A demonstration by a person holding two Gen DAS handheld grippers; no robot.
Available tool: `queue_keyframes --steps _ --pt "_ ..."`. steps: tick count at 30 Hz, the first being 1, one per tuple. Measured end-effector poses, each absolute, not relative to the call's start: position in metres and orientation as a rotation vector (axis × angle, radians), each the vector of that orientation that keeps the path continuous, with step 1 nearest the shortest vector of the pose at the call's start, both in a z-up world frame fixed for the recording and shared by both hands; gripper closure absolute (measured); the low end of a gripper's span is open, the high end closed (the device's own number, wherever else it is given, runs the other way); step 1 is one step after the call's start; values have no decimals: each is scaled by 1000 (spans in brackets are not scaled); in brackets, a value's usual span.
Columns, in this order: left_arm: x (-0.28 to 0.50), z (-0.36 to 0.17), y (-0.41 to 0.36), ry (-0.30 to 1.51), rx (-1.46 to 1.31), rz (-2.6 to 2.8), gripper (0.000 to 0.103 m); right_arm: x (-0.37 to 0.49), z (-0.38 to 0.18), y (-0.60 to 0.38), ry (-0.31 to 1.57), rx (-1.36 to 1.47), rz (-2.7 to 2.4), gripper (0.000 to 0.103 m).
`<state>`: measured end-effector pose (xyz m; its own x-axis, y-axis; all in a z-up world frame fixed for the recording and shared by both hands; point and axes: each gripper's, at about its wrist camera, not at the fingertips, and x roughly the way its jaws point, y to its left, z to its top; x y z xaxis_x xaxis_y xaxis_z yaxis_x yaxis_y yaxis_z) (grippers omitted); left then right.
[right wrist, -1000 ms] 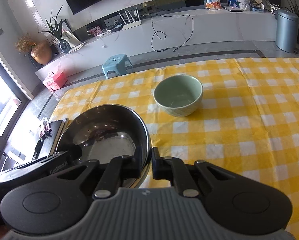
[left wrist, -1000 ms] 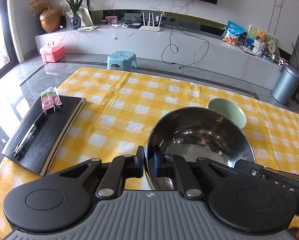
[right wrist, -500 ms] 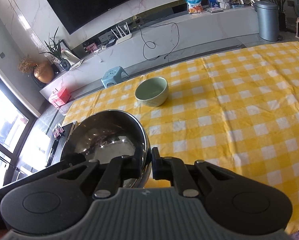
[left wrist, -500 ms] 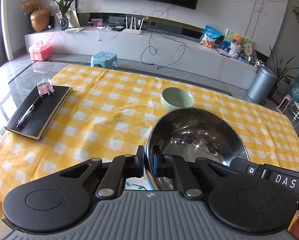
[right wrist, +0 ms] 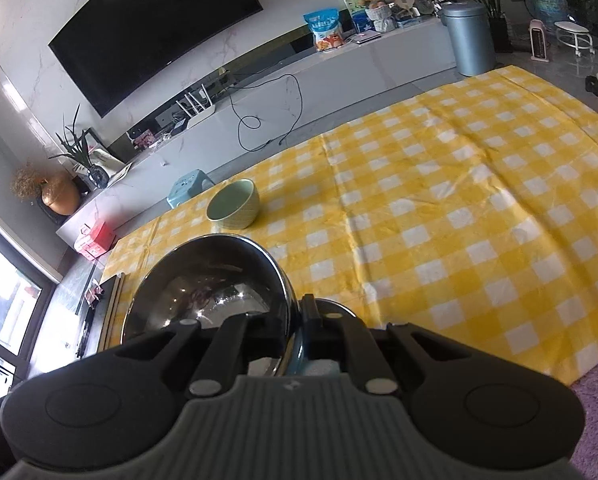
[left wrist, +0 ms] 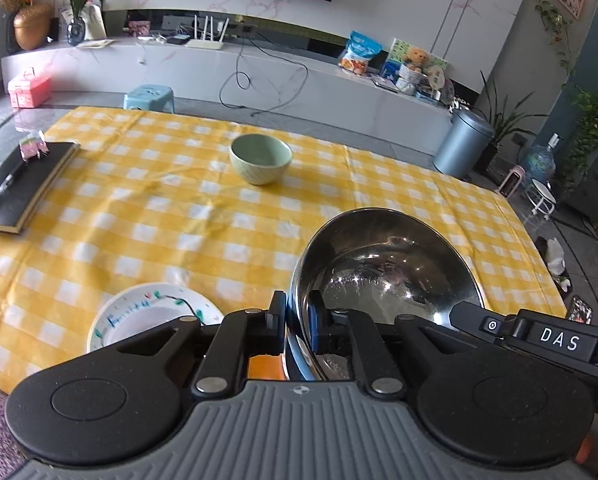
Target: Organize plates and bowls
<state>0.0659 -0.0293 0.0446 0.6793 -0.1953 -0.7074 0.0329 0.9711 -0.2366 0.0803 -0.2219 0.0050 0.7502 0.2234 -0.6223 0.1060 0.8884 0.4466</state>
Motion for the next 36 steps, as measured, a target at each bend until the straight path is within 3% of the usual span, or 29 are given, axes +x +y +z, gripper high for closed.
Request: queue_keyframes --steps 36 --pt "81 -7 -49 925 -184 -104 91 102 -55 -228 841 473 -18 98"
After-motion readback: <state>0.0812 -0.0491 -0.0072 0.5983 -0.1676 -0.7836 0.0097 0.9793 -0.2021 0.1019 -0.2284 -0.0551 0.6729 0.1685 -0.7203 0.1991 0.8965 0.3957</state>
